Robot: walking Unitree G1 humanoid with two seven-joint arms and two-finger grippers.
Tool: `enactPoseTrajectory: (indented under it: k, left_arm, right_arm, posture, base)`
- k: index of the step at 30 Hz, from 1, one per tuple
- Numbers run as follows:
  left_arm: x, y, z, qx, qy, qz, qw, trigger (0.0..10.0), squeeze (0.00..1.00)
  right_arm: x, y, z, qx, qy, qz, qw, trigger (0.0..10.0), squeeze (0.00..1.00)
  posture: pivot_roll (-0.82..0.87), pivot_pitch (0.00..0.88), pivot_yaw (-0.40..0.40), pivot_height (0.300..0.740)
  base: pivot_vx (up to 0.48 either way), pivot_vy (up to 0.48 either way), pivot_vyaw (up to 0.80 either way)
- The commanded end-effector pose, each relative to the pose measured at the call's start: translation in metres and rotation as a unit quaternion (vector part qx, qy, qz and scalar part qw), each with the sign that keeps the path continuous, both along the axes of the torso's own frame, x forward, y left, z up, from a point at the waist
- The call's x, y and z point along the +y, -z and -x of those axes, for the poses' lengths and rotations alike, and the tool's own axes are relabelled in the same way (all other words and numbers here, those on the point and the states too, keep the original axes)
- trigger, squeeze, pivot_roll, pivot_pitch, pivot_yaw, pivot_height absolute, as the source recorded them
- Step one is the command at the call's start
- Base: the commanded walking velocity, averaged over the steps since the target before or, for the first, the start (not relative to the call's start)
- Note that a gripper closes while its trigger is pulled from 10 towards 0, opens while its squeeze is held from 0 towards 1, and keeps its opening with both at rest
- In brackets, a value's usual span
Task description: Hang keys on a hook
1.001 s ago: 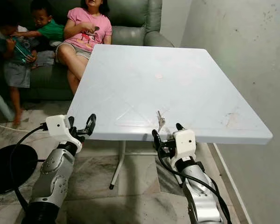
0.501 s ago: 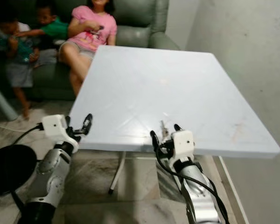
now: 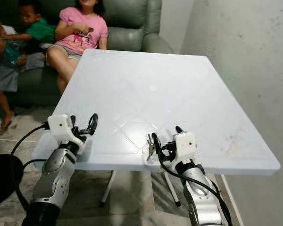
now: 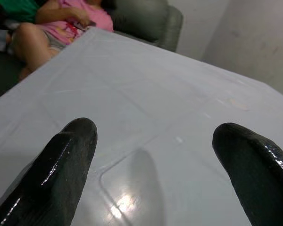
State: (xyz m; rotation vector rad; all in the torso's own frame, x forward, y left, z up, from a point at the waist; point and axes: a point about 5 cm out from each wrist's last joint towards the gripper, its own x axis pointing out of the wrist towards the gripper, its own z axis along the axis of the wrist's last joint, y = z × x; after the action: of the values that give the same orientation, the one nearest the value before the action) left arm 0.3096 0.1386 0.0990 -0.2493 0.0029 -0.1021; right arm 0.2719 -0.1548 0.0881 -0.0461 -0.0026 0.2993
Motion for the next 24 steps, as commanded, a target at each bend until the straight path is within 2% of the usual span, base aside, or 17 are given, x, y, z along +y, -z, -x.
enactPoseTrajectory:
  k: [1,14,19,22,24]
  left_arm:
    - [-0.007,-0.004,0.0,-0.01,0.014,-0.01,1.0,10.0,0.0]
    - [-0.034,0.0,0.014,-0.019,0.085,-0.039,0.995,10.0,0.0]
    - [-0.037,-0.001,0.015,-0.019,0.09,-0.036,0.995,10.0,0.0]
    - [-0.039,-0.001,0.016,-0.019,0.091,-0.036,0.995,10.0,0.0]
    - [-0.039,-0.001,0.016,-0.019,0.092,-0.036,0.995,10.0,0.0]
  right_arm:
    - [-0.004,-0.002,-0.002,0.002,-0.004,0.004,1.0,10.0,0.0]
    - [-0.017,-0.014,-0.024,-0.002,-0.039,0.072,0.997,10.0,0.0]
    - [-0.016,-0.014,-0.028,0.024,-0.054,0.062,0.996,10.0,0.0]
    - [-0.017,-0.014,-0.028,0.029,-0.066,0.083,0.994,10.0,0.0]
    - [-0.019,-0.013,-0.028,0.039,-0.064,0.079,0.994,10.0,0.0]
  posture:
    - [0.02,0.012,-0.061,0.732]
    - [0.03,0.028,-0.061,0.732]
    - [0.03,0.026,-0.067,0.732]
    - [0.03,0.024,-0.069,0.732]
    - [0.03,0.025,-0.069,0.732]
  base:
    - [0.0,0.0,0.0]
    - [0.0,0.0,0.0]
    - [0.0,0.0,0.0]
    - [0.0,0.0,0.0]
    - [0.0,0.0,0.0]
